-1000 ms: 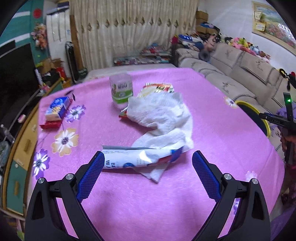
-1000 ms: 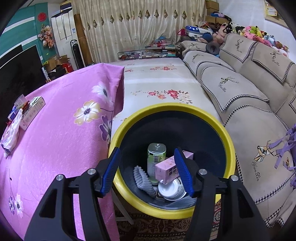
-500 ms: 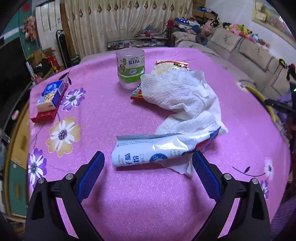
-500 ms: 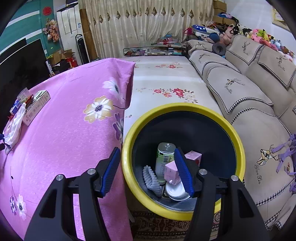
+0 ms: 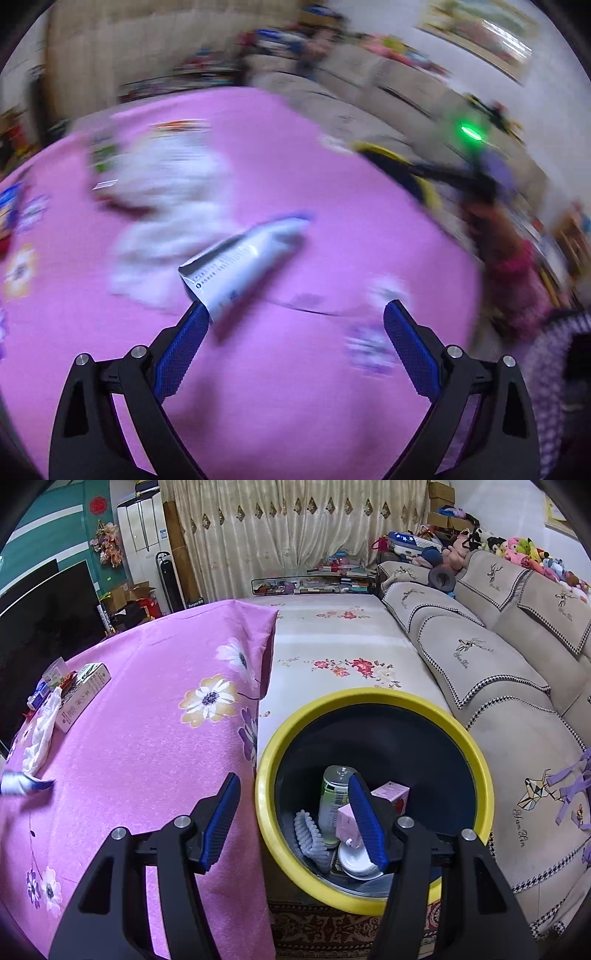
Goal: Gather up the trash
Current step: 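Grasp the white-and-blue tube with the left gripper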
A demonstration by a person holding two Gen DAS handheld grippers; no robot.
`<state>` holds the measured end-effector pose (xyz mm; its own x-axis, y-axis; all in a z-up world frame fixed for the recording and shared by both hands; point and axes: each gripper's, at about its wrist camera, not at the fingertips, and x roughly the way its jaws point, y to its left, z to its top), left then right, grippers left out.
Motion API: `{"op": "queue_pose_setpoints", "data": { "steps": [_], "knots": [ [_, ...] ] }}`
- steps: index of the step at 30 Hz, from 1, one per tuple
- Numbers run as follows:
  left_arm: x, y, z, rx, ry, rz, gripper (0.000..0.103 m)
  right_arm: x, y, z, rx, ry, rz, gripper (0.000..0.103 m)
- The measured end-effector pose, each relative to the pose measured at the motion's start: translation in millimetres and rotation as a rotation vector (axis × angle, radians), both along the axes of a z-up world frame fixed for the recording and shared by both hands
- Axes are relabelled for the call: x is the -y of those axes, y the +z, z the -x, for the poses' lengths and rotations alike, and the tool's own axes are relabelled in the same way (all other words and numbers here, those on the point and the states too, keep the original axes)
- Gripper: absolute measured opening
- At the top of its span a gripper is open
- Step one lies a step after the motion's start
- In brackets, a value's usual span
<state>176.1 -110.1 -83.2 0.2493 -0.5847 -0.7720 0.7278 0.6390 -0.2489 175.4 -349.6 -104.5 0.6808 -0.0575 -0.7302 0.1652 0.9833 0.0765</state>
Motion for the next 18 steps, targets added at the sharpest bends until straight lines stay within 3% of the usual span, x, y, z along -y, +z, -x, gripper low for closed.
{"op": "queue_pose_setpoints", "data": {
  "steps": [2, 5, 9, 15, 18],
  "knots": [
    [23, 3, 22, 0.008, -0.098, -0.014, 0.094, -2, 0, 0, 0.003, 0.006, -0.005, 0.058],
    [45, 8, 35, 0.06, -0.151, -0.079, 0.094, -4, 2, 3, 0.011, 0.018, -0.008, 0.058],
    [46, 13, 18, 0.075, -0.13, -0.114, 0.094, 2, 6, 9, 0.024, 0.009, -0.01, 0.058],
    [36, 3, 18, 0.048, -0.149, -0.262, 0.094, 16, 5, 15, 0.025, -0.022, -0.016, 0.061],
    [32, 2, 18, 0.05, -0.11, -0.253, 0.094, 19, 4, 14, 0.025, -0.026, -0.024, 0.061]
  ]
}}
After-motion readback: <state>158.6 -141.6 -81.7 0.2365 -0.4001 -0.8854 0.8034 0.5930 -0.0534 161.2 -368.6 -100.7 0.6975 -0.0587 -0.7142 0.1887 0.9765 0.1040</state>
